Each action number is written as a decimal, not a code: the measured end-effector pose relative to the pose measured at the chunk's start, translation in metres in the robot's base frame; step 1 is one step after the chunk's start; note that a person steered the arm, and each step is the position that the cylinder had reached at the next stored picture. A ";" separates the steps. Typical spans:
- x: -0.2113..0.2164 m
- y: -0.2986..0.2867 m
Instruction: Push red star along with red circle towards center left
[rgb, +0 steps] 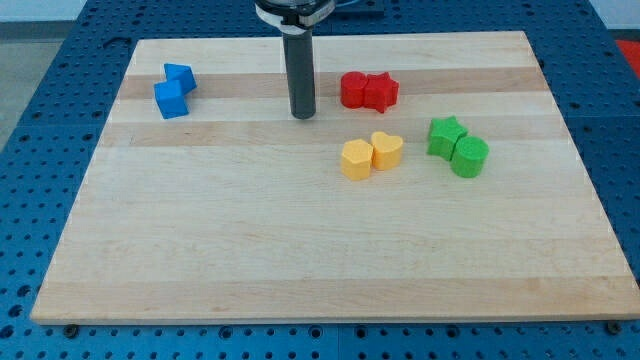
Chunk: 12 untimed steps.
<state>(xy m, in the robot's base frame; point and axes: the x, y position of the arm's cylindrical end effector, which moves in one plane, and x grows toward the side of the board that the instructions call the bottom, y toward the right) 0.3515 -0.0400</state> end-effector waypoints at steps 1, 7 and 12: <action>-0.001 0.012; 0.042 0.100; -0.051 0.135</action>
<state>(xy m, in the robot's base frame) 0.3006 0.0948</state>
